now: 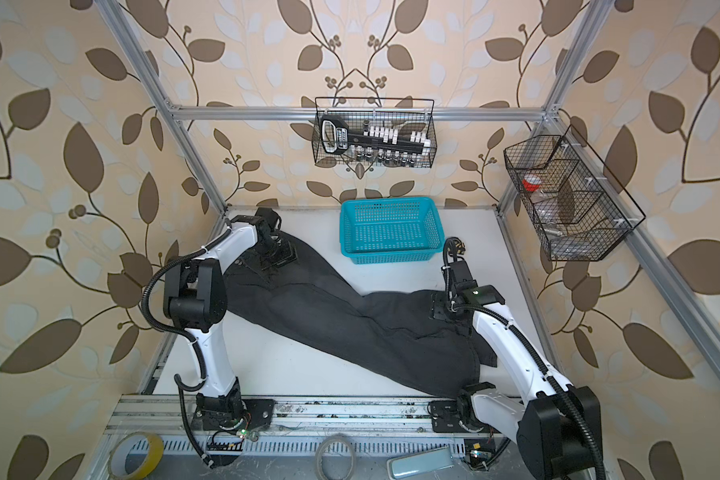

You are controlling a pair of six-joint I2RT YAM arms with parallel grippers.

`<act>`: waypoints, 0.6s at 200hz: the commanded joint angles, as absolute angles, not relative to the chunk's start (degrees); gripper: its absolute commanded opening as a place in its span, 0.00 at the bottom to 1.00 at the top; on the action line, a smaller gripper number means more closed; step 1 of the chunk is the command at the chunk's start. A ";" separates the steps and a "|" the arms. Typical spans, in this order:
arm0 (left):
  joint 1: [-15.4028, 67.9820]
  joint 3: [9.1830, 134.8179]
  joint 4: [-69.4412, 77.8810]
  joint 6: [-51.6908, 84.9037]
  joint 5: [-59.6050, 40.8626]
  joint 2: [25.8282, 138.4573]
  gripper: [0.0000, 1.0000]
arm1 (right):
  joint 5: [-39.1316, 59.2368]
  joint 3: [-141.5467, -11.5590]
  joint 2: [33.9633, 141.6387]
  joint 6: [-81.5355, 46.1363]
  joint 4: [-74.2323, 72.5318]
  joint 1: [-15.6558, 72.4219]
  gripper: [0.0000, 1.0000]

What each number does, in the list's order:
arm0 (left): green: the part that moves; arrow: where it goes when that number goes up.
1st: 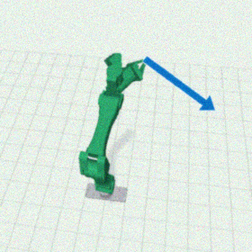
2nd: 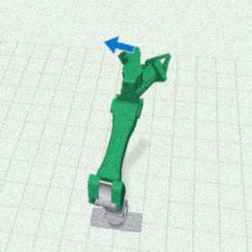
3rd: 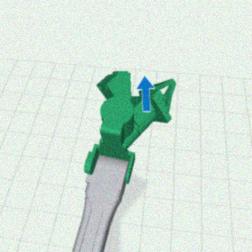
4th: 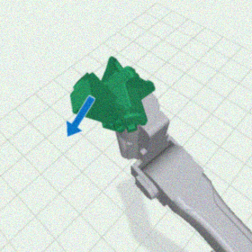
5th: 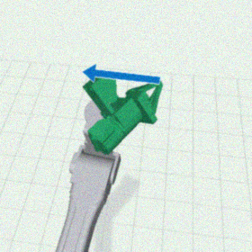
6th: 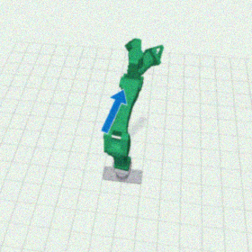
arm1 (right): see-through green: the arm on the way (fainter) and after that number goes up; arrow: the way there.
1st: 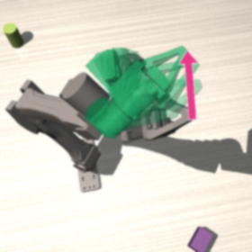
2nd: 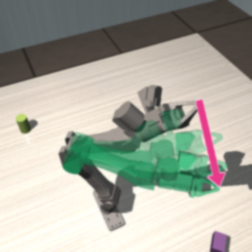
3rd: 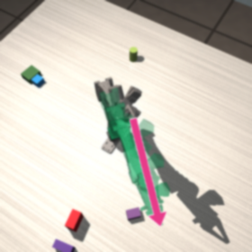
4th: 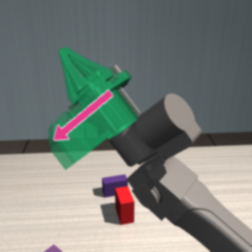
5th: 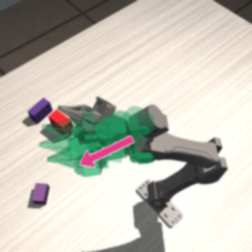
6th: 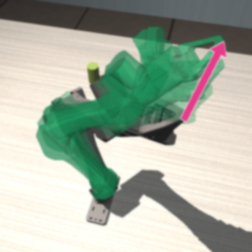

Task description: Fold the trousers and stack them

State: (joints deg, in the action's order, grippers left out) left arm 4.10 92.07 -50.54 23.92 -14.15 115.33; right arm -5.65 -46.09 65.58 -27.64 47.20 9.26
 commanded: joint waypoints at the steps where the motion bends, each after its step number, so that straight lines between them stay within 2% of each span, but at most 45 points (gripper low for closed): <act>1: 4.04 93.48 -50.84 22.07 -11.07 117.09 0.73 | -8.41 -42.70 68.88 -38.38 48.46 7.48 0.73; 34: 3.69 92.49 -49.71 21.76 -11.02 119.01 0.73 | -9.96 -43.15 75.42 -42.54 45.88 7.22 0.71; 61: 3.70 90.90 -49.31 21.47 -10.74 119.11 0.73 | -12.10 -43.16 77.50 -42.16 46.56 10.37 0.69; 85: 3.74 89.63 -49.13 20.78 -10.20 119.23 0.73 | -12.72 -40.84 76.55 -44.53 48.36 11.08 0.54; 108: 3.69 88.49 -49.04 20.09 -9.80 119.67 0.72 | -15.23 -40.01 74.01 -46.79 51.87 11.34 0.46; 120: 3.74 87.93 -48.89 19.76 -9.23 119.84 0.72 | -16.70 -40.01 72.55 -47.87 53.51 11.09 0.38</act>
State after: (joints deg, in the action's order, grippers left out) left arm 4.05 89.45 -47.90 21.52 -11.25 119.50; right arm -12.32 -40.69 75.64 -43.42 48.23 11.03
